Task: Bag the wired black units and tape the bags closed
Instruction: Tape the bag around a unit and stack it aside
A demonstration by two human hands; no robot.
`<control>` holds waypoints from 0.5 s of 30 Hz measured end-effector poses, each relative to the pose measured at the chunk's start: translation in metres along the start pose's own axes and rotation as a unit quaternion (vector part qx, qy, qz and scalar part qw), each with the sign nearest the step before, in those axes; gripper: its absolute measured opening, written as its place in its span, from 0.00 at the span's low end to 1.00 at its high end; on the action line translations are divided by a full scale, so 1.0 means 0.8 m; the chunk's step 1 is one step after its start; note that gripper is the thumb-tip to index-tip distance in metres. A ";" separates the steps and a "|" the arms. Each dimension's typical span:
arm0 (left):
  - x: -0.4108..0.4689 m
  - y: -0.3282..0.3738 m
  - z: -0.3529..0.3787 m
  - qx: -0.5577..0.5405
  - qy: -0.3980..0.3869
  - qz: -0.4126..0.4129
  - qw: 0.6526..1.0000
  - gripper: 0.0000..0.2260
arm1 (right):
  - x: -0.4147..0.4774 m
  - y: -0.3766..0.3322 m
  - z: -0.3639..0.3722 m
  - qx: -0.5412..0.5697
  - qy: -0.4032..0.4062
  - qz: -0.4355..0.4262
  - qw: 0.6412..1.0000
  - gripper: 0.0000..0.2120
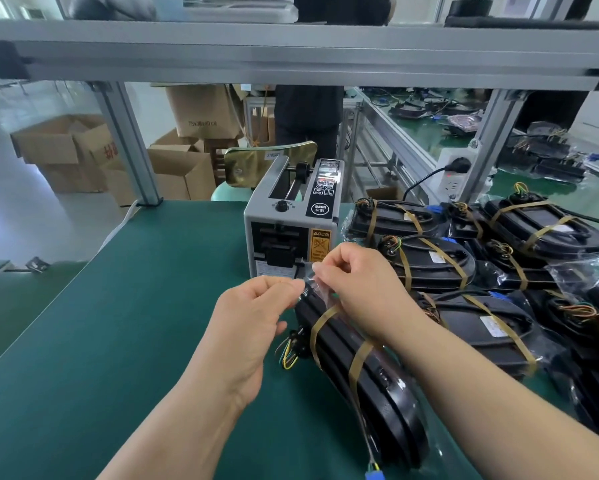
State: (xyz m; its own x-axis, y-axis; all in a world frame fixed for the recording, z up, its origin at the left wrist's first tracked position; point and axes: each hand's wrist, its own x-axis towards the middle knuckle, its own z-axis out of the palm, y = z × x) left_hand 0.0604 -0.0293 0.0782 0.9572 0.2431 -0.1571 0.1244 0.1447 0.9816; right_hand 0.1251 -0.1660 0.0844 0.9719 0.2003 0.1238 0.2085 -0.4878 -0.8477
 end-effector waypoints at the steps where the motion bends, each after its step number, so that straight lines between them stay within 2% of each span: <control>1: 0.000 -0.001 0.001 -0.002 -0.001 -0.004 1.000 0.04 | 0.000 0.001 0.000 0.003 0.005 -0.001 1.000 0.10; 8: 0.002 -0.006 0.009 0.019 0.021 -0.002 1.000 0.11 | -0.001 0.001 0.003 0.003 0.007 -0.015 1.000 0.10; 15: 0.004 -0.014 0.009 0.054 0.040 0.035 0.997 0.09 | -0.001 0.004 0.004 -0.008 0.009 -0.029 0.999 0.11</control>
State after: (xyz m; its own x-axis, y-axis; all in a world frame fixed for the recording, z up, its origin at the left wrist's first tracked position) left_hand 0.0642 -0.0370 0.0674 0.9408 0.3261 -0.0925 0.0903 0.0219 0.9957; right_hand 0.1247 -0.1652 0.0800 0.9596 0.2140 0.1824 0.2670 -0.4899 -0.8299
